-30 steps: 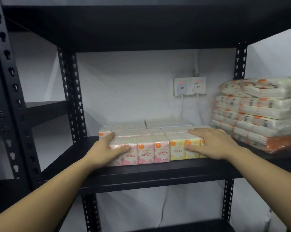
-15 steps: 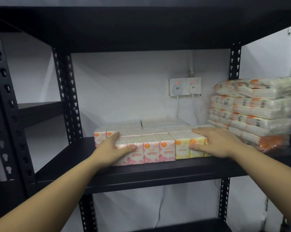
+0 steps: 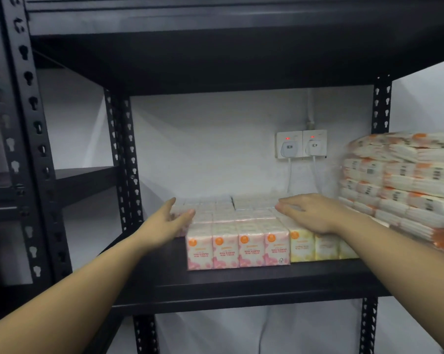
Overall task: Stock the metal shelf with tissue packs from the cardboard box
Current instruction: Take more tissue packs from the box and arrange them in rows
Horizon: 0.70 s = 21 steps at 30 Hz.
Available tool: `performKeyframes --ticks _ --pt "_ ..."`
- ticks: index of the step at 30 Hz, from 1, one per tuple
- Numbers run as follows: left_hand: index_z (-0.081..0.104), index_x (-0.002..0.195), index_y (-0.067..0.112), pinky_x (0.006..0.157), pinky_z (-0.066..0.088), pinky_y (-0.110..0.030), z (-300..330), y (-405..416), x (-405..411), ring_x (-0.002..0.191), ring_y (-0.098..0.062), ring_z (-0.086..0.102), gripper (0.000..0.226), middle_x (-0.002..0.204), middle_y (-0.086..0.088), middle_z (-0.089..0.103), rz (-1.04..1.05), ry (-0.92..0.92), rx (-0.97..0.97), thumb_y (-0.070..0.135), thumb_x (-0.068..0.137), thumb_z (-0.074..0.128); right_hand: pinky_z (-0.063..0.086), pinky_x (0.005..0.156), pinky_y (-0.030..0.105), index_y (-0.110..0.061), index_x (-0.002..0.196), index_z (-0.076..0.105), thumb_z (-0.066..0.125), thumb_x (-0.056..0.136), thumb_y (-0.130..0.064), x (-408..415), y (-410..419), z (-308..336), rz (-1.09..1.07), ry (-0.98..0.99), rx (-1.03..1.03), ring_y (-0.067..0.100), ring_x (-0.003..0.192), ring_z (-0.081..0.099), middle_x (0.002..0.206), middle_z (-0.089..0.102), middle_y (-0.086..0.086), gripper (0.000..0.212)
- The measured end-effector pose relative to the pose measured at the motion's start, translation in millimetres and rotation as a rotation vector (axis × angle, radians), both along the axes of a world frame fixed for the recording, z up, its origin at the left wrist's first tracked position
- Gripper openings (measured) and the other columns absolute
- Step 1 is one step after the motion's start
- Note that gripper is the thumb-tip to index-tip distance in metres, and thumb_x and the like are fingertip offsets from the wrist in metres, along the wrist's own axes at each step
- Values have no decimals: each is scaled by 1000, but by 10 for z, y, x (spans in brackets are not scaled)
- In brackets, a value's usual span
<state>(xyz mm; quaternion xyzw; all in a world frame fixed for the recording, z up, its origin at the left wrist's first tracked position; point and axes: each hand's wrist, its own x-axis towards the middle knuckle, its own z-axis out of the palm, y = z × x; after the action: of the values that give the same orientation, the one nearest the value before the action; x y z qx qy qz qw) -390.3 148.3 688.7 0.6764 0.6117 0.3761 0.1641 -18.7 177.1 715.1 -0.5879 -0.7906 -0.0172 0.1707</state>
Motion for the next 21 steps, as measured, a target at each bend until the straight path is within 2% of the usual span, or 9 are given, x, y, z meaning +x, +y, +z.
performKeyframes --ticks 5,11,14,18,21 --pt "13 166 24 120 29 -44 49 358 -312 151 -31 36 91 169 -8 28 93 12 -42 67 96 52 28 122 39 -41 154 43 25 88 -88 -227 348 29 10 65 -71 15 148 36 161 40 -13 82" --pt "17 165 22 121 28 -46 69 874 -449 152 -32 34 86 169 -10 26 112 -34 -96 63 98 52 21 124 35 -41 157 36 31 84 -89 -367 884 62 12 53 -140 16 153 28 166 32 -10 88" --pt "17 165 22 119 31 -44 57 1071 -417 148 -31 39 81 168 -11 29 110 -77 -139 58 101 51 15 124 30 -41 160 30 37 93 -79 -394 1094 59 -4 15 -180 17 155 22 169 25 -7 77" --pt "15 166 18 115 34 -39 44 1280 -400 143 -29 46 80 162 -11 40 92 -154 -175 51 104 52 10 127 34 -47 161 19 34 93 -79 -381 1349 23 -35 -36 -255 19 158 15 172 11 -3 76" --pt "16 165 17 117 34 -40 -7 1359 -406 144 -29 44 80 163 -10 39 94 -204 -171 50 103 53 7 128 35 -45 161 16 31 94 -79 -365 1435 -58 -44 -55 -317 20 159 11 173 7 -2 77"
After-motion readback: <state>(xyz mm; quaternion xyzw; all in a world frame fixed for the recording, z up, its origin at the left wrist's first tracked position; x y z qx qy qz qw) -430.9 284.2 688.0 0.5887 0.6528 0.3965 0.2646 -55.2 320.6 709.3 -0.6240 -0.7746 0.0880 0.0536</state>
